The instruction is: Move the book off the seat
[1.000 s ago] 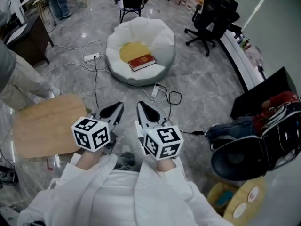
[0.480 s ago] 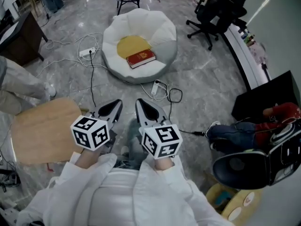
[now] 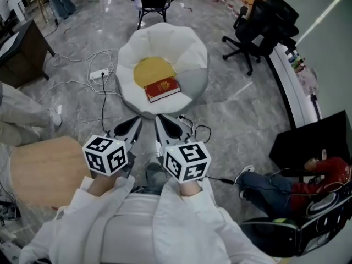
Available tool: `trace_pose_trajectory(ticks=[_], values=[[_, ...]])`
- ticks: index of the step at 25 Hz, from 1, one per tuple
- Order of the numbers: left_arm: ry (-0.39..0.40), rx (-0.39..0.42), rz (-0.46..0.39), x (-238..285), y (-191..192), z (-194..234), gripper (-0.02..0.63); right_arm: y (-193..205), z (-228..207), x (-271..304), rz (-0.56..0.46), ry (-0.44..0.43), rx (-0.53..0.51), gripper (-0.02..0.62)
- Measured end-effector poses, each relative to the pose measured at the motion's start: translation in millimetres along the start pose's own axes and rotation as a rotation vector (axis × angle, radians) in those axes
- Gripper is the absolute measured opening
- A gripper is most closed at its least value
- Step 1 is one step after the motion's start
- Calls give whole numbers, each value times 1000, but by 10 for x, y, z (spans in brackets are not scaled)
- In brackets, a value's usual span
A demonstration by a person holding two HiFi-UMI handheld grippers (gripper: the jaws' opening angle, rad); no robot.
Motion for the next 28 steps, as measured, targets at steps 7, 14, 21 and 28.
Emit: trace_pose_trajectory(ticks=[7,14,21,28], values=[[-14,-19,-21,592,-260,122,6,-354,-497,380,14,-30,-13,12],[-51,-37,-2,805,-310,379,6,-433,-685,681,41,-80,34,12],[-46,-67,33,1112,-362,722,6,-439,-909,1035,81,-70,67,12],[-7,-58,46,1515,-689,1249,6,-701,-1053,1630,84,-46,60,12]])
Point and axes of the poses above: the fingertips, and each gripper's own axes: x forward along the fingers, z to its left, y out of its underside, the point moved 5 cm from there along -x, backward along the fingers, and after that the axes turned 8 degrees about x, right-handed, at the moved point
